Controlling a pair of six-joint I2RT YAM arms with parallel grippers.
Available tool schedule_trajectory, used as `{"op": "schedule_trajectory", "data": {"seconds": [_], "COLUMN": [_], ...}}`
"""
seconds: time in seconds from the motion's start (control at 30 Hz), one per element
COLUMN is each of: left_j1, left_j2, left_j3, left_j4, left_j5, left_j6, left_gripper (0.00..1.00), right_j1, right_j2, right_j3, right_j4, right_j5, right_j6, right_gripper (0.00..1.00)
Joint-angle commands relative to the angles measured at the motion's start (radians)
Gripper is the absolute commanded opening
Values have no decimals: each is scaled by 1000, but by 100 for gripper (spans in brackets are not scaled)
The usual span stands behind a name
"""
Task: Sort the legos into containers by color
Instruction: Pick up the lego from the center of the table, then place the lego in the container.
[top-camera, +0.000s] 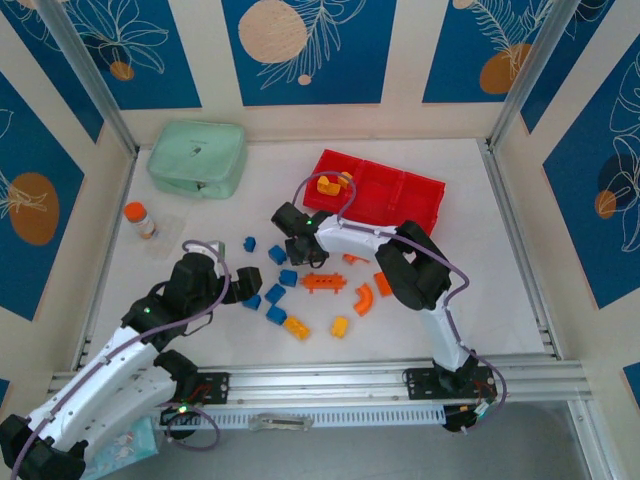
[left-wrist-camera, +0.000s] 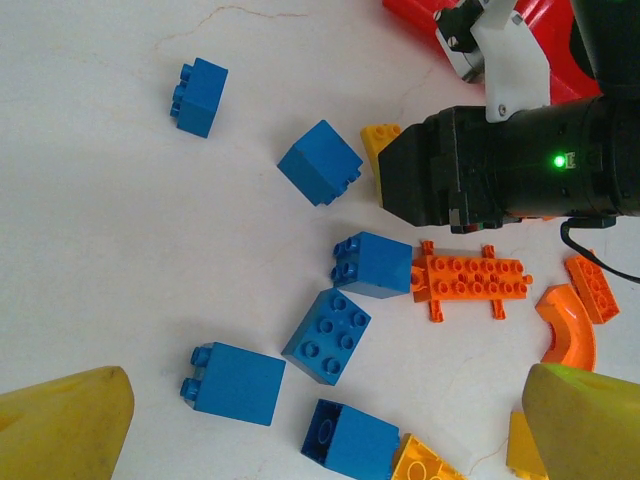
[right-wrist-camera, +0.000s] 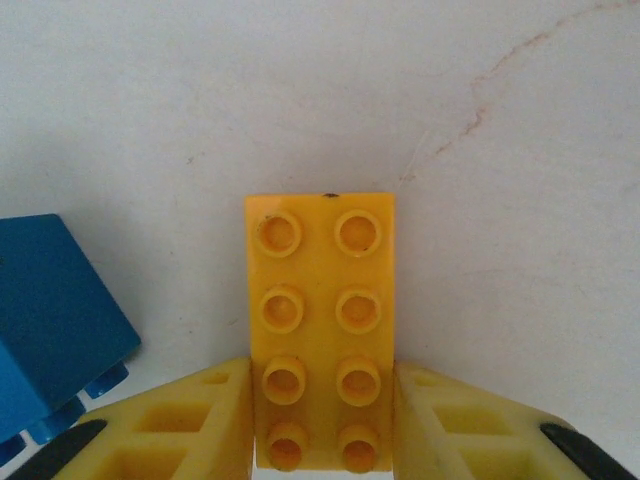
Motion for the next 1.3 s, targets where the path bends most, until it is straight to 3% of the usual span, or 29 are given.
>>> {"op": "schedule_trajectory", "data": {"seconds": [0.0, 0.4, 0.83, 1.07, 1.27], "left_j1": [11, 11, 20, 28, 31], "left_j2": [1, 66, 292, 379, 369], "left_j3": [24, 75, 177, 230, 217], "left_j4": [-3, 49, 190, 201, 215], "left_j5": [-17, -17, 5, 28, 49], "left_j6": [17, 41, 59, 70, 55], "left_gripper": [99, 99, 99, 99, 99], "right_j1": [-1, -104, -321, -366, -343], "right_j2": [-21, -151, 98, 249, 124], "right_j3": [27, 56, 476, 729, 596], "right_j4": [-11, 26, -69, -178, -131], "right_j5": [6, -8, 7, -11, -40], "right_j6": [-20, -111, -216, -225, -236], "right_gripper": [33, 33, 33, 53, 65]}}
